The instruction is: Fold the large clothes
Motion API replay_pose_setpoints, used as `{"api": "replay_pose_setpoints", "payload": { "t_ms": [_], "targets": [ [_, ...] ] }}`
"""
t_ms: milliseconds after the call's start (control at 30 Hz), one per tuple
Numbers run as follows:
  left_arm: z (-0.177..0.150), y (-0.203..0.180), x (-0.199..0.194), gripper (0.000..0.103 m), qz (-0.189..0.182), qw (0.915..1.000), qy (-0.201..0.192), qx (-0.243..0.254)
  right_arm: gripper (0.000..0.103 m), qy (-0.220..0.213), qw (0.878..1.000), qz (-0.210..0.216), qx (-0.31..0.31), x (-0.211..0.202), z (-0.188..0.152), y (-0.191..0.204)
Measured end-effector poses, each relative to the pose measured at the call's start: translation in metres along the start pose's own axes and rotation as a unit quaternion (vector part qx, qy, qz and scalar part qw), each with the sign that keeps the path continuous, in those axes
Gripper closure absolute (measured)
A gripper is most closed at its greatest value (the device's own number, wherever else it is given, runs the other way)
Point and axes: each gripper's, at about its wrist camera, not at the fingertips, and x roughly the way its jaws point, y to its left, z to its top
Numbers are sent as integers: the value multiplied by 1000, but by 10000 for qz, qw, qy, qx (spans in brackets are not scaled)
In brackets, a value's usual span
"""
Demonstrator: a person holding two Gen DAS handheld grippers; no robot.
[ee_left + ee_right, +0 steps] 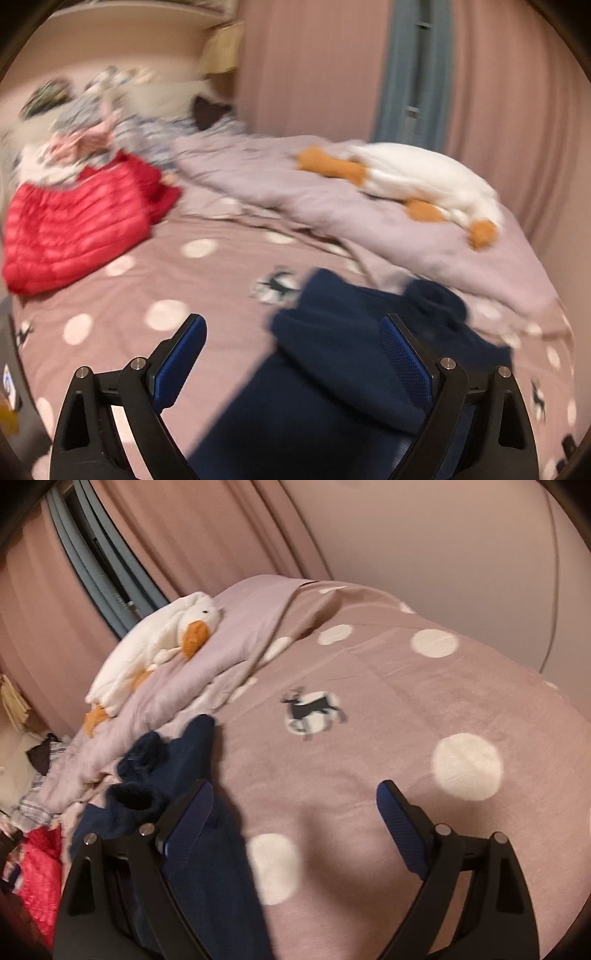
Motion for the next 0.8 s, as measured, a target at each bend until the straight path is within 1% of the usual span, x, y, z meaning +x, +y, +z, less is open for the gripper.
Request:
{"api": "replay_pose_setpoints", "payload": {
  "t_ms": [67,167,200,233,267,300,333,367,400,433,467,500,533,567,600,633,667,700,733,767,800],
  "targets": [
    [9,24,9,9,125,9998,60,-173,8,77,9997,177,-142,2,1,21],
    [17,51,20,9,349,9989,60,-312,8,293,9963,252,-771,14,0,80],
    [17,59,25,9,416,9985,70,-349,6,439,9932,332,-1028,24,-2,105],
    [16,63,28,9,441,9983,114,-364,7,727,9876,534,-1288,40,-8,132],
    [14,66,33,9,427,9983,184,-359,7,997,9824,702,-1414,56,-14,151],
    [12,69,36,9,383,9984,262,-332,13,1231,9781,801,-1475,72,-20,165],
    [10,72,42,9,306,9985,363,-264,32,1495,9737,839,-1501,91,-28,176],
    [8,73,47,9,269,9986,419,-199,45,1720,9713,750,-1463,108,-34,183],
    [7,76,50,9,257,9986,445,-139,61,1917,9712,523,-1315,126,-38,186],
    [5,78,54,9,303,9984,466,-55,66,2055,9717,432,-1084,140,-41,185],
    [3,81,58,9,371,9981,488,-13,71,2069,9725,515,-940,144,-42,186],
    [1,84,62,9,420,9978,504,11,72,1970,9736,801,-825,143,-40,187],
    [0,87,66,9,431,9979,493,8,72,1795,9744,1036,-874,136,-35,192],
    [0,90,69,9,456,9977,492,-30,72,1507,9751,1232,-1066,124,-26,201],
    [1,91,72,9,478,9975,522,-78,73,1292,9756,1334,-1170,114,-19,207],
    [2,92,76,9,454,9971,586,-166,73,877,9750,1614,-1253,94,-3,215],
    [2,91,78,9,398,9969,627,-246,73,691,9729,1797,-1281,82,5,219],
    [2,91,80,9,339,9967,655,-325,71,420,9680,2070,-1352,67,18,223],
    [2,89,82,9,288,9965,681,-398,66,68,9626,2238,-1528,49,30,227],
    [0,86,83,9,251,9963,695,-440,62,-100,9612,2215,-1643,42,34,229],
    [-2,83,85,9,239,9963,699,-431,53,-330,9606,2075,-1819,35,36,226]
  ]
}}
